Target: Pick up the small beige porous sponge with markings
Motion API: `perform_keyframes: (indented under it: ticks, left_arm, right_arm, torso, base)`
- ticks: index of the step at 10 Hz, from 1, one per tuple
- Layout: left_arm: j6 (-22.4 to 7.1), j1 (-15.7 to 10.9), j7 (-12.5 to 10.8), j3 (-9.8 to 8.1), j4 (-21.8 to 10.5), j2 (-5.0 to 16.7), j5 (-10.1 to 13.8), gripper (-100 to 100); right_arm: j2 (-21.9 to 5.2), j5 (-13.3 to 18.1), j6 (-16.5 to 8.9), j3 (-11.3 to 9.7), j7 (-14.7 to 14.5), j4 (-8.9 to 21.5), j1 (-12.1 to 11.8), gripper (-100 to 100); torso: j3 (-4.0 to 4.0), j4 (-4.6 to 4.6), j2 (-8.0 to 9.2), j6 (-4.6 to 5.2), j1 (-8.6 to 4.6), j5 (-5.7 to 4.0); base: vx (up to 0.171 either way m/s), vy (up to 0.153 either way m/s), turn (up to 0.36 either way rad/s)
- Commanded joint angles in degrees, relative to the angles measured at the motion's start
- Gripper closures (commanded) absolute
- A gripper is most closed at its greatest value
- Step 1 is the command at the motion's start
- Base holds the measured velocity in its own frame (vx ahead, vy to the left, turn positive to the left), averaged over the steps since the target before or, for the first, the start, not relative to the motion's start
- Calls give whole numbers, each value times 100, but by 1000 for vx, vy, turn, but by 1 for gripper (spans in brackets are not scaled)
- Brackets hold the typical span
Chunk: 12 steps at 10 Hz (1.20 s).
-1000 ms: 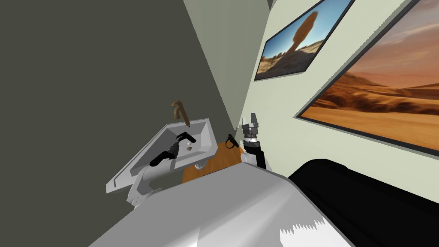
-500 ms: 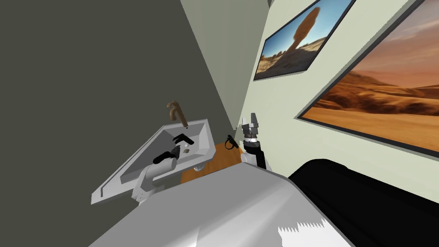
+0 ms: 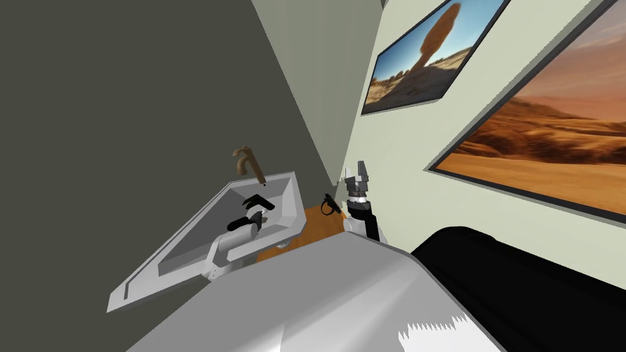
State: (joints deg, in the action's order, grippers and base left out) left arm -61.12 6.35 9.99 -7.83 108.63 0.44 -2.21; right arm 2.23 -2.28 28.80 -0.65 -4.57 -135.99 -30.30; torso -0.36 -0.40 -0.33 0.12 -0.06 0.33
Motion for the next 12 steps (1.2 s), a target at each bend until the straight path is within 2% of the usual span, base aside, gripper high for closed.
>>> perform_keyframes:
  ticks: [1, 2, 3, 5, 6, 7, 11, 12]
  left_arm:
    - [0, 0, 0, 0, 0, 0, 0, -100]
    - [5, 0, 3, -4, -12, -4, 3, 0]
    - [178, -43, -19, -5, -172, 13, -10, -100]
    - [352, -86, -41, -7, -333, 30, -22, -100]
    - [290, -74, -33, -7, -291, 25, -17, -100]
    - [315, -76, -35, -7, -304, 26, -18, 100]
    - [310, -75, -32, -6, -304, 27, -19, 100]
    - [311, -76, -33, -6, -303, 27, -19, 0]
  right_arm:
    - [0, 0, 0, 0, 0, 0, 0, 0]
    - [0, 0, 0, 0, 0, 0, 0, 0]
    - [0, 0, 0, 0, 0, 0, 0, 0]
    - [0, 0, 0, 0, 0, 0, 0, 0]
    - [0, 0, 0, 0, 0, 0, 0, 0]
    - [0, 0, 0, 0, 0, 0, 0, 0]
    - [0, 0, 0, 0, 0, 0, 0, 0]
    - [0, 0, 0, 0, 0, 0, 0, 0]
  torso:
    - [0, 0, 0, 0, 0, 0]
    - [-2, -3, 0, 1, 4, 4]
    - [1, -2, 5, 1, 5, 4]
    - [-2, -3, 0, 1, 10, 5]
    - [-2, -3, 0, 1, 10, 5]
    - [0, -2, 3, 1, 8, 5]
    - [4, 0, 9, 0, 6, 5]
    - [4, 0, 9, 0, 7, 5]
  base:
    - [24, 0, 1]
    - [0, 0, 0]
    - [14, 6, 13]
    - [20, 10, 9]
    - [9, 3, 1]
    - [0, 0, 0]
    - [0, 0, 0]
    - [0, 0, 0]
